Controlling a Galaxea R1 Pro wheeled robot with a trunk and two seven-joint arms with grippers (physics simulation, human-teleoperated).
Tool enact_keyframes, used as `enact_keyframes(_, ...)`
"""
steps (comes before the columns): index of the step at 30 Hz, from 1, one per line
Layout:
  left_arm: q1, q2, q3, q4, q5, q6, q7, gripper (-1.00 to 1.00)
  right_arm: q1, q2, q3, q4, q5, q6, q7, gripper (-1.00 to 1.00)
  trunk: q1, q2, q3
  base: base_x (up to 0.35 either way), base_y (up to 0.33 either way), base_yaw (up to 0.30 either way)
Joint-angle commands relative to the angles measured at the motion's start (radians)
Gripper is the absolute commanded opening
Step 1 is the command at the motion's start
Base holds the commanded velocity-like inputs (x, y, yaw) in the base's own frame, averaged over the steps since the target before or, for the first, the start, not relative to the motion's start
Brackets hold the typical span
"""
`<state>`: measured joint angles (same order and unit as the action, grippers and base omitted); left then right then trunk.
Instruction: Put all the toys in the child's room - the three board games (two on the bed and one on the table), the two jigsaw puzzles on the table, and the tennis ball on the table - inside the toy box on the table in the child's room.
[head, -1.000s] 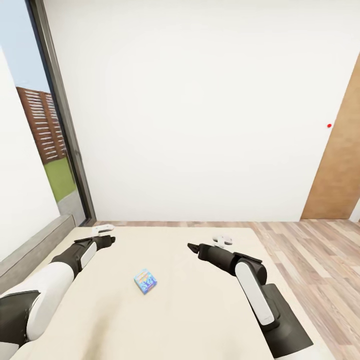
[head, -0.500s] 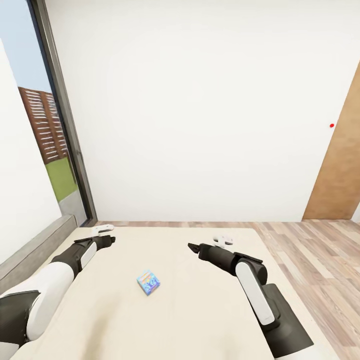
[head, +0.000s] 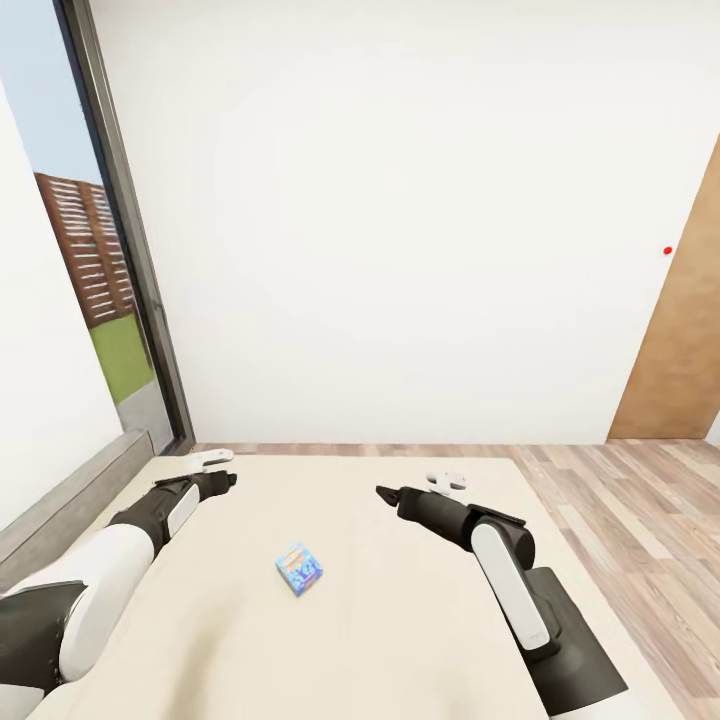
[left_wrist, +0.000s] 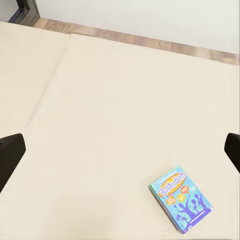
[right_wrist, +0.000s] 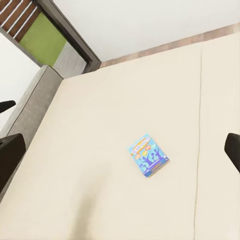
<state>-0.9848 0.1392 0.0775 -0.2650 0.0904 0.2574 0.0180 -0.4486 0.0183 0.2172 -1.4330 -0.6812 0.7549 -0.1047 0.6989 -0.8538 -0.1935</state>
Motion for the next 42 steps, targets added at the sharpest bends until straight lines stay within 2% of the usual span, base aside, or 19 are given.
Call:
enact_keyframes(1,0.000,-0.005,0.003,-0.002,0.009,0.006,0.002,1.00,-0.001,0.000,0.000,-0.002,-0.011,0.003,-0.010,1.00,0.000,-0.001,-0.002,0.012,0.007,0.000)
enact_keyframes(5,0.000,-0.013,0.003,-0.002,0.009,0.006,0.001,1.00,-0.001,0.000,-0.003,-0.001,-0.011,0.003,-0.009,1.00,0.000,-0.001,-0.002,0.004,0.003,0.000)
enact_keyframes(17,0.000,-0.013,0.002,-0.002,0.009,0.006,0.000,1.00,-0.001,-0.001,-0.004,-0.001,-0.012,0.005,0.013,1.00,0.000,-0.001,-0.004,0.000,0.000,0.000)
enact_keyframes(42,0.008,-0.012,0.002,-0.003,0.009,0.005,0.000,1.00,-0.001,-0.001,-0.004,-0.001,-0.012,0.012,0.022,1.00,0.000,-0.001,-0.043,0.000,0.000,0.000)
